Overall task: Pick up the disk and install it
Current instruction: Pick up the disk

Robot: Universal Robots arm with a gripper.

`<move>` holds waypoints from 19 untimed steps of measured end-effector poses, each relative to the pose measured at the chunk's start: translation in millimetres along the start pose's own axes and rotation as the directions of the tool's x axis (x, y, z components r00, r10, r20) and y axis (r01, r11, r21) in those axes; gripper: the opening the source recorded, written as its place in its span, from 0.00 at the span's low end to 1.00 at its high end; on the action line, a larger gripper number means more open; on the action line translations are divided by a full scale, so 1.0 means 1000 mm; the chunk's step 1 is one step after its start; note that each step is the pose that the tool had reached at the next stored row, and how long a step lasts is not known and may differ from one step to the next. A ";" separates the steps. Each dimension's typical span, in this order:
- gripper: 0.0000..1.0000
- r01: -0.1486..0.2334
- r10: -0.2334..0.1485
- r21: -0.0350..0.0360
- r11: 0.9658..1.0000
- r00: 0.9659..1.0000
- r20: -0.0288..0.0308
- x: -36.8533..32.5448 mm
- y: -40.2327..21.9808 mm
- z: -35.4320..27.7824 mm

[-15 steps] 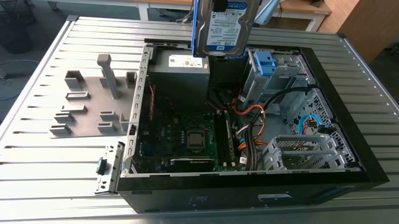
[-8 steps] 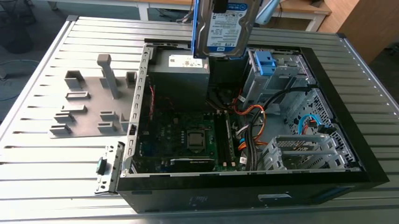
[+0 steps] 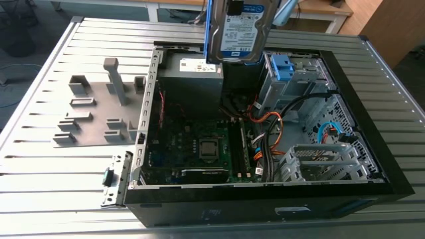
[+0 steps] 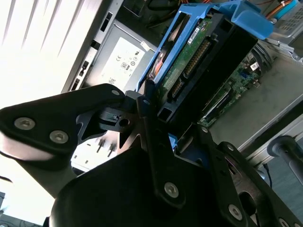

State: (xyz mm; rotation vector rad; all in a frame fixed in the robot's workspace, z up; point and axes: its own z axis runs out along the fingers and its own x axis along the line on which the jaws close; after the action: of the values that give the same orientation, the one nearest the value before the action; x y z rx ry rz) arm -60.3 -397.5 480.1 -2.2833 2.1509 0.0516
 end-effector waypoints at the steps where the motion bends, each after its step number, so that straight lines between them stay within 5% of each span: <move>1: 0.37 0.000 0.000 0.000 1.000 1.000 0.000 0.0006 0.0000 0.0000; 19: 0.37 0.000 0.000 0.000 1.000 1.000 0.000 0.0107 0.0001 -0.0003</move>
State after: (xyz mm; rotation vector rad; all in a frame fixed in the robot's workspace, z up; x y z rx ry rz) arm -59.8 -408.2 480.1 -2.2833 2.1509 0.0517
